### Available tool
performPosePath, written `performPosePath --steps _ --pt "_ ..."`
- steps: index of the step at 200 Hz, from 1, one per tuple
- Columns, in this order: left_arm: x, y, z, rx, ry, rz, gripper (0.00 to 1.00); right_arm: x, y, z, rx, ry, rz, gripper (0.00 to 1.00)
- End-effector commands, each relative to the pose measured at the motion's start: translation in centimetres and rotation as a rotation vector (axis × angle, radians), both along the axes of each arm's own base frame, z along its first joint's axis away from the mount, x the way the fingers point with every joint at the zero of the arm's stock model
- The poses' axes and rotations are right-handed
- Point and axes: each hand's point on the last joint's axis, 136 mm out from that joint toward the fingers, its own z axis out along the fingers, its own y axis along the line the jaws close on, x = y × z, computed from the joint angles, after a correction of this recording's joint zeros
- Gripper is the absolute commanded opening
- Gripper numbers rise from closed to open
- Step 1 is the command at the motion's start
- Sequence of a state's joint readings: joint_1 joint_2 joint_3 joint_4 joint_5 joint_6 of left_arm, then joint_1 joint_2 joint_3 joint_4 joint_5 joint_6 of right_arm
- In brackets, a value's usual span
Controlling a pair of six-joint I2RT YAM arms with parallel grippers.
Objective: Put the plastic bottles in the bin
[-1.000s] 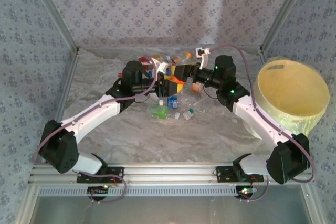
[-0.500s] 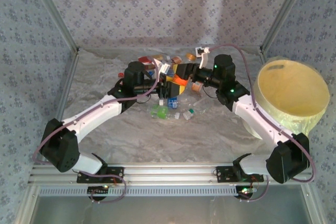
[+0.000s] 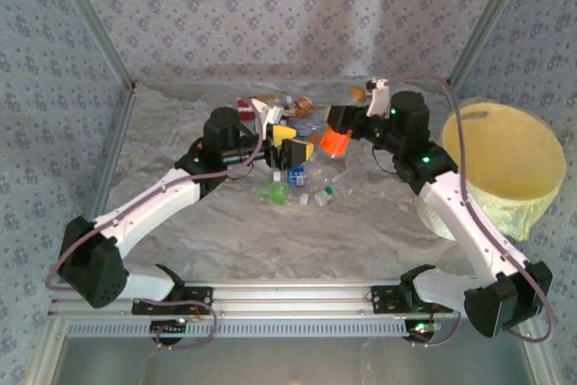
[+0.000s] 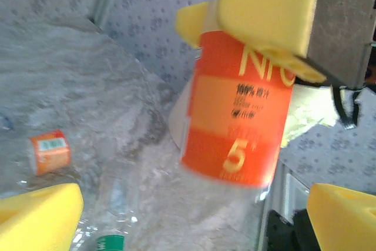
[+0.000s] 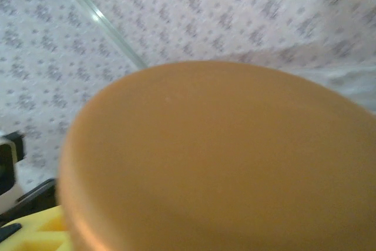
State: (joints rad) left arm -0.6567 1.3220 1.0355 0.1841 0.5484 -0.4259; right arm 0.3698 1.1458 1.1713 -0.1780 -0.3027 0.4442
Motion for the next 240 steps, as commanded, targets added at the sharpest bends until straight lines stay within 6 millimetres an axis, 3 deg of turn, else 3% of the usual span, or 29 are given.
performPosePath --steps 1,30,59,94,135,167,190,240 --pt "1.5 2.7 0.5 0.037 -0.087 0.192 0.98 -0.7 -4.0 3.9 -0.092 -0.103 -0.143 0.39" --pt "3.8 6.4 -0.9 0.118 -0.087 0.439 0.98 -1.4 -7.8 6.5 -0.196 -0.169 -0.296 0.41" --pt "5.6 11.1 -3.3 0.265 -0.051 0.705 0.98 -3.0 -13.4 9.1 -0.376 -0.232 -0.529 0.4" --pt "5.8 13.6 -5.2 0.365 -0.037 0.818 0.98 -4.7 -21.0 9.5 -0.556 -0.174 -0.811 0.4" --pt "5.9 15.4 -5.9 0.395 -0.019 0.905 0.98 -6.5 -29.1 6.3 -0.612 0.045 -1.018 0.39" --pt "6.0 17.4 -6.4 0.419 0.015 0.999 0.98 -8.1 -33.3 3.1 -0.64 0.198 -1.13 0.4" --pt "6.2 18.8 -6.9 0.414 0.058 1.056 0.98 -8.9 -34.6 0.4 -0.652 0.294 -1.155 0.41" --pt "6.4 21.4 -8.1 0.402 0.156 1.14 0.98 -8.8 -34.1 -6.8 -0.641 0.531 -1.061 0.47"
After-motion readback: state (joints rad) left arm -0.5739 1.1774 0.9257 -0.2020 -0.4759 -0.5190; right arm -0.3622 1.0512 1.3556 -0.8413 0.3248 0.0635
